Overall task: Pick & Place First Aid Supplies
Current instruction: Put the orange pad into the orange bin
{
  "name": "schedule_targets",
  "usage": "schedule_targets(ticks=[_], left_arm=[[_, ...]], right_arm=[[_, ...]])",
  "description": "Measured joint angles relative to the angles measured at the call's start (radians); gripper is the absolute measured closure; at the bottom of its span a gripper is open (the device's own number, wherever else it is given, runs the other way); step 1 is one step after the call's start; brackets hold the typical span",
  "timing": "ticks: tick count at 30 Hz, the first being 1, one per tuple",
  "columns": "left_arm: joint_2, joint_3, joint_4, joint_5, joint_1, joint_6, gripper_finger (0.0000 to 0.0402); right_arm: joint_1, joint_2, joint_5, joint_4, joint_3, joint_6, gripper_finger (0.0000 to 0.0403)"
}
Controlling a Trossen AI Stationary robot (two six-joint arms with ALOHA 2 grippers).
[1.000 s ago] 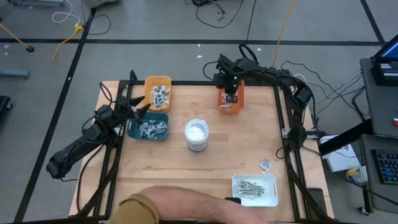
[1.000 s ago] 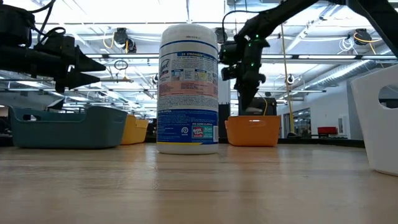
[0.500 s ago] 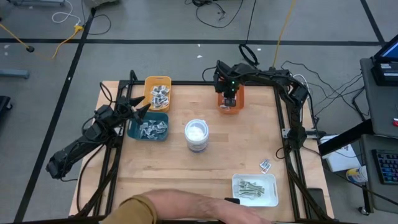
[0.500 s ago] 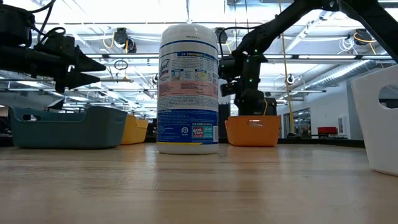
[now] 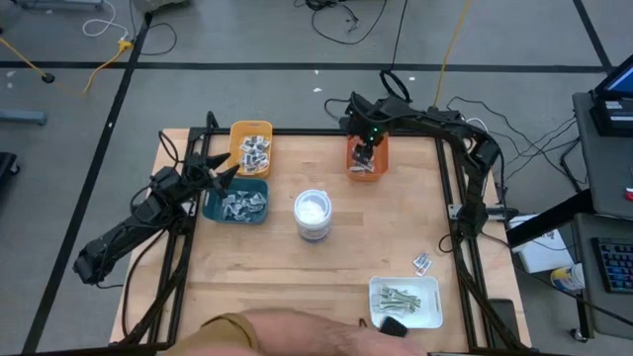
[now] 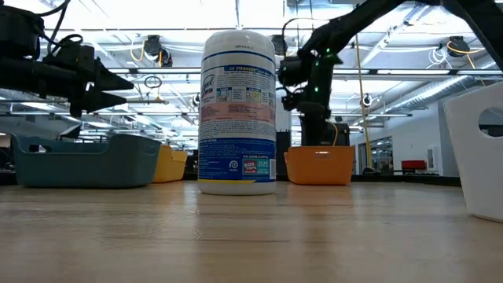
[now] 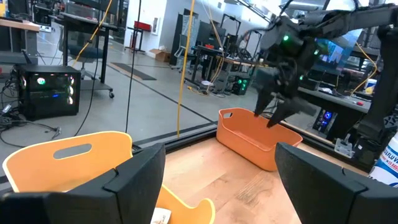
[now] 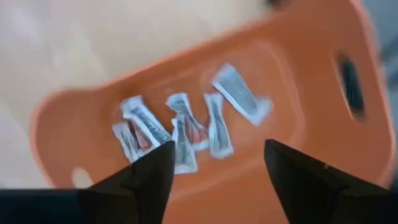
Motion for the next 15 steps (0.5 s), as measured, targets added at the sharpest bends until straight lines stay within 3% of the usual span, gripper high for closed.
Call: schedule_targets(ticks=[10,15], left_arm=[[0.000,0.000,0.000,0.000,0.000,-0.008,0.0096],[0.000,0.000,0.000,0.000,0.000,-0.003,0.0096]], right_arm=[[0.029,-0.167,0.000,-0.209,-0.035,1.040,0.0140],[0.091,-0.271,0.000,-0.217,-0.144,1.372,0.0140]])
